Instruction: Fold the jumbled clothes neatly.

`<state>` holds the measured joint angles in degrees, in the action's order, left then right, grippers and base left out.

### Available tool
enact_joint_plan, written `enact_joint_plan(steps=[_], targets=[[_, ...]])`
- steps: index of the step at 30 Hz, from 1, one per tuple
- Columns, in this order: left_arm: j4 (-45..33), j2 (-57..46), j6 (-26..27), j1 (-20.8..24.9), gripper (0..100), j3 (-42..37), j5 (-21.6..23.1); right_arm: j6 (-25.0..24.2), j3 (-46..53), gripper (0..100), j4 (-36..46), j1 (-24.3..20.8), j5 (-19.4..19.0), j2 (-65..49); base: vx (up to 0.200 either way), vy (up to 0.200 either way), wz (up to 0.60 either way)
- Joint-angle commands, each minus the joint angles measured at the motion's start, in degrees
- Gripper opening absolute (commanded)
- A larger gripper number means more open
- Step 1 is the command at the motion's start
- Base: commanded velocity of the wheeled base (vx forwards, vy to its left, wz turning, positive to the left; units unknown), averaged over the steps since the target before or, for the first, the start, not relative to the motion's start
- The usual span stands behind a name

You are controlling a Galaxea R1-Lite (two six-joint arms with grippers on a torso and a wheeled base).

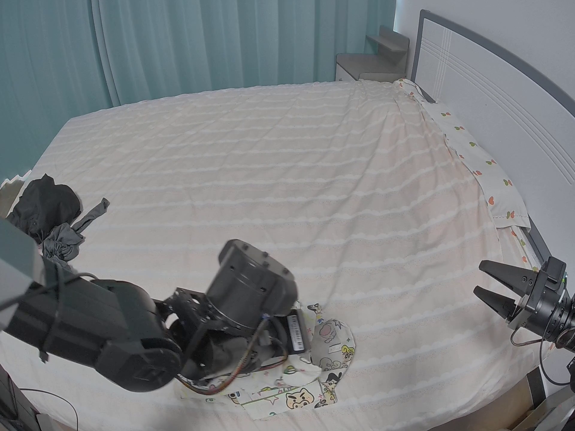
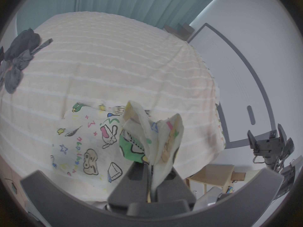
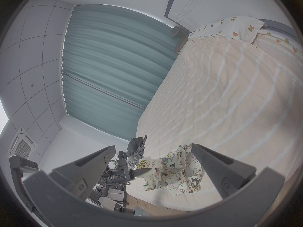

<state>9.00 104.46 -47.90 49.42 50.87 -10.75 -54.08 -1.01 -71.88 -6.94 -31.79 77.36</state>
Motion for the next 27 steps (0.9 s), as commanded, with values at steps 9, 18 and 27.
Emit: enact_joint_plan(steps=[9, 18, 27], targets=[[9.3, 10.1, -1.1, 3.8, 0, 1.9, -1.4, 0.0, 1.0, 100, 0.0, -0.1, 0.0, 0.1, 0.000, 0.000, 0.00], [13.4, 9.9, -1.2, 3.8, 100, 1.9, -3.6, 0.0, 1.0, 100, 0.1, -0.1, 0.0, 0.2, 0.000, 0.000, 0.00], [13.4, 1.4, -0.9, -0.4, 100, -0.1, -4.4, 0.0, 1.0, 100, 1.9, -0.8, -0.1, 0.1, 0.000, 0.000, 0.00]])
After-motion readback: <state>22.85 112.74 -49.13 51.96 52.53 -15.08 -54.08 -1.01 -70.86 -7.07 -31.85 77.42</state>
